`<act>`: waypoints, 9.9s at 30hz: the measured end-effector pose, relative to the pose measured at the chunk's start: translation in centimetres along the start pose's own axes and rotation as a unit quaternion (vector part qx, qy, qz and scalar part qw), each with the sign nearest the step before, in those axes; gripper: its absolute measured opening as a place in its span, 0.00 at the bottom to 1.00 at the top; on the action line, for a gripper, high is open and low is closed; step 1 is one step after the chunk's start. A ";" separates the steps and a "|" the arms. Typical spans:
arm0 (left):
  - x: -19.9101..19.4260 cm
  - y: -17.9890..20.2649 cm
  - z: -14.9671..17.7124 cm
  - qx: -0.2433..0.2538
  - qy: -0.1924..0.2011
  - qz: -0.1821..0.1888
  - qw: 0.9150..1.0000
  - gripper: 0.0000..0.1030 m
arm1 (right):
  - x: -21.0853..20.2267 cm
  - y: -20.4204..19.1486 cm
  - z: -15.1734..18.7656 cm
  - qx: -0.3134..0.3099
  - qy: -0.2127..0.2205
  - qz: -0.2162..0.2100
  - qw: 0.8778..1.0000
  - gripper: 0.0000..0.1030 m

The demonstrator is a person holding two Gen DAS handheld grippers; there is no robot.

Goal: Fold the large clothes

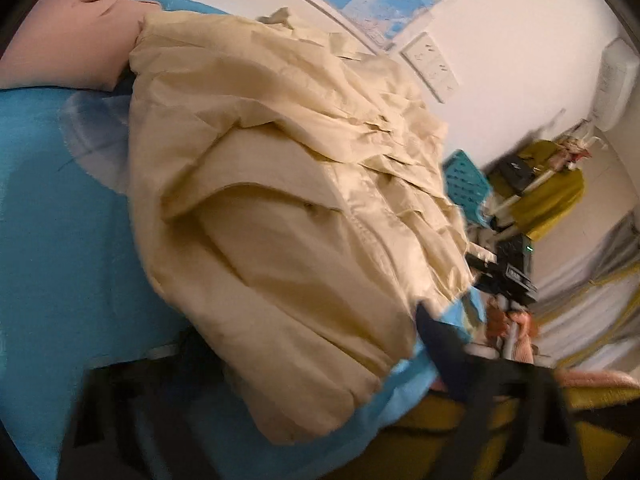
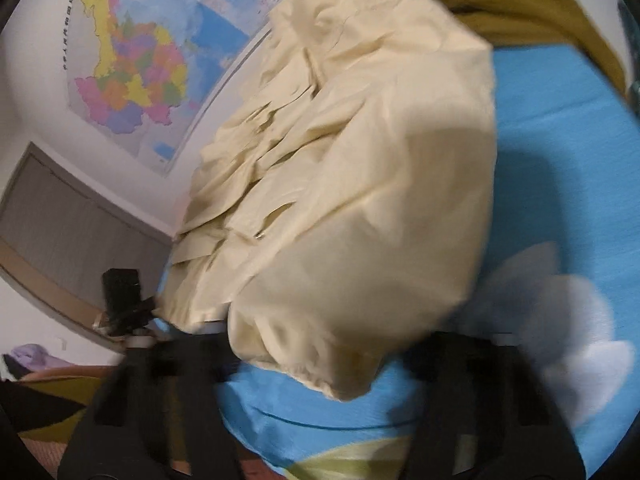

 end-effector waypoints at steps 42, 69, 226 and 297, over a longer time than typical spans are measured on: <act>-8.4 -2.3 1.4 0.011 0.040 0.000 0.999 0.16 | -1.8 -9.8 10.8 -0.034 0.036 -0.101 0.994 0.18; -12.8 0.4 -9.2 0.001 0.048 0.014 0.999 0.15 | -5.2 -14.9 -2.8 -0.049 0.154 -0.122 0.979 0.16; -4.3 -9.0 -21.6 0.051 0.148 -0.176 0.972 0.66 | 4.0 -2.2 -14.7 -0.129 0.141 0.110 0.975 0.55; 0.3 -3.5 -15.8 0.122 0.107 -0.193 0.968 0.48 | 4.9 -5.5 -12.0 -0.231 0.101 0.246 0.936 0.58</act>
Point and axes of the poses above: each gripper's, at about its wrist camera, not at the fingertips, and x roughly the way its jaws point, y to its right, z to its underside, the point moved 10 cm from there along x, roughly the way its jaws point, and after that the axes turned 10 degrees about -z, right-handed, at the moved point
